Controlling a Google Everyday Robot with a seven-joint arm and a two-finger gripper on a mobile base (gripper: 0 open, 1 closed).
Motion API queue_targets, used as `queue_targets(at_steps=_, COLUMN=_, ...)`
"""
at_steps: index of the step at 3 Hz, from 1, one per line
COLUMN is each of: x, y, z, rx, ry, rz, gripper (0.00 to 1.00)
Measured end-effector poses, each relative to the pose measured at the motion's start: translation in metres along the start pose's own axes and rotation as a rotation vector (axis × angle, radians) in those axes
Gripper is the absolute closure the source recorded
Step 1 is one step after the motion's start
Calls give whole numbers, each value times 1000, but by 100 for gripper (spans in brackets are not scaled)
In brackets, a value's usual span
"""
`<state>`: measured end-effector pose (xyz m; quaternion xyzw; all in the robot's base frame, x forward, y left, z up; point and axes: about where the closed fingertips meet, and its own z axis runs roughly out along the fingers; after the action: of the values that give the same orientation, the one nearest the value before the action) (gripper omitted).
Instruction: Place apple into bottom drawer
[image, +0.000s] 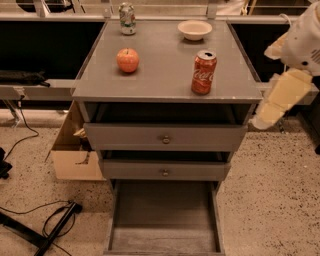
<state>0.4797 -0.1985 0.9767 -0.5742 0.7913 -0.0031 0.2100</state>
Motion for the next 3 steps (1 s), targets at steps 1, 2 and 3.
queue_targets(at_steps=1, x=-34, y=-36, z=24, rx=17, ry=-157, rz=100, gripper=0)
queue_targets(at_steps=2, x=-85, y=-77, z=41, rx=79, ry=-251, rz=189, gripper=0)
queue_targets(at_steps=3, x=-134, y=-103, z=54, rx=158, ry=-321, rz=289, gripper=0)
